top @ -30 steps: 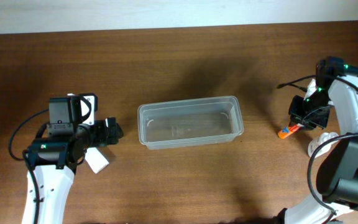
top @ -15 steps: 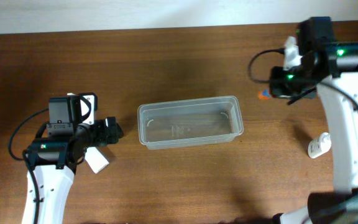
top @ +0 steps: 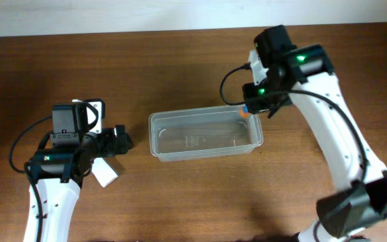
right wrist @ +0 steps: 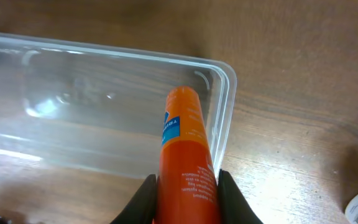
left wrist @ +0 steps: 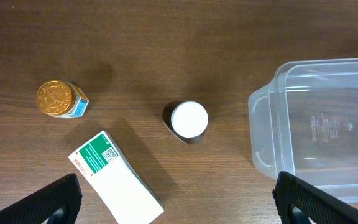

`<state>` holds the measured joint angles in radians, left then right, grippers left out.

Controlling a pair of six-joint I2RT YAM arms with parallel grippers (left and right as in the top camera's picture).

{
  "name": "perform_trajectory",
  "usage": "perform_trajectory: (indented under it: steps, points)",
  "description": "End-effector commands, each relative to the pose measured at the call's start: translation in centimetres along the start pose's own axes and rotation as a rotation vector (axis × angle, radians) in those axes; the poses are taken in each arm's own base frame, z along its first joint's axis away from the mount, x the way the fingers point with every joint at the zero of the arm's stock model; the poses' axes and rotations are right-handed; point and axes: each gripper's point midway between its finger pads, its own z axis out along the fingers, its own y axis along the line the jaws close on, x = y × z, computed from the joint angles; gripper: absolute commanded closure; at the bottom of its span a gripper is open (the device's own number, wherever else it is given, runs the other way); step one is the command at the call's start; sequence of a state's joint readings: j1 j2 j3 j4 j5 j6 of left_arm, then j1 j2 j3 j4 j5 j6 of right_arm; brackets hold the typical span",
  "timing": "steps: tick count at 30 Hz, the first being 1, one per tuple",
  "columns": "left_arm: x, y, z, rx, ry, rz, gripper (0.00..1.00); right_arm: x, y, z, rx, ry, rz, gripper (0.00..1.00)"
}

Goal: Pack container
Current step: 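Carry the orange tube into the container's right end and release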

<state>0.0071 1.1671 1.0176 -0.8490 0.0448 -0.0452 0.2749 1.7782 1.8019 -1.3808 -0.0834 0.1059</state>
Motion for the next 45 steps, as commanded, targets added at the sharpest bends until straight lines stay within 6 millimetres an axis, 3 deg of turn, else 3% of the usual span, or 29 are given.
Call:
perform_trajectory:
  steps: [1, 11, 17, 30, 31, 34, 45]
  points:
    - [-0.9, 0.0, -0.5, -0.008, -0.025, 0.017, 0.01, 0.5, -0.5, 2.8, 0.022, 0.061, 0.002, 0.83]
    - [-0.9, 0.0, -0.5, -0.008, -0.025, 0.017, 0.01, 0.4, -1.3, 7.9, 0.036, 0.054, 0.004, 0.83]
    - [-0.9, 0.0, -0.5, -0.008, -0.025, 0.017, 0.01, 0.8, -2.7, 9.7, 0.107, 0.057, 0.002, 0.82]
    - [-0.9, 0.0, -0.5, -0.008, -0.025, 0.017, 0.01, 0.9, -2.7, 10.0, 0.106, 0.065, 0.003, 0.8]
    - [-0.9, 0.0, -0.5, -0.008, -0.025, 0.017, 0.01, 0.9, -2.7, 10.0, 0.107, 0.065, 0.003, 0.74]
    - [-0.8, 0.0, -0.5, -0.008, -0.024, 0.017, 0.0, 0.8, -2.7, 10.0, 0.106, 0.06, 0.002, 0.74]
    - [-0.8, 0.0, -0.5, -0.008, -0.021, 0.017, 0.01, 1.1, -2.8, 12.6, 0.108, 0.111, 0.004, 0.76]
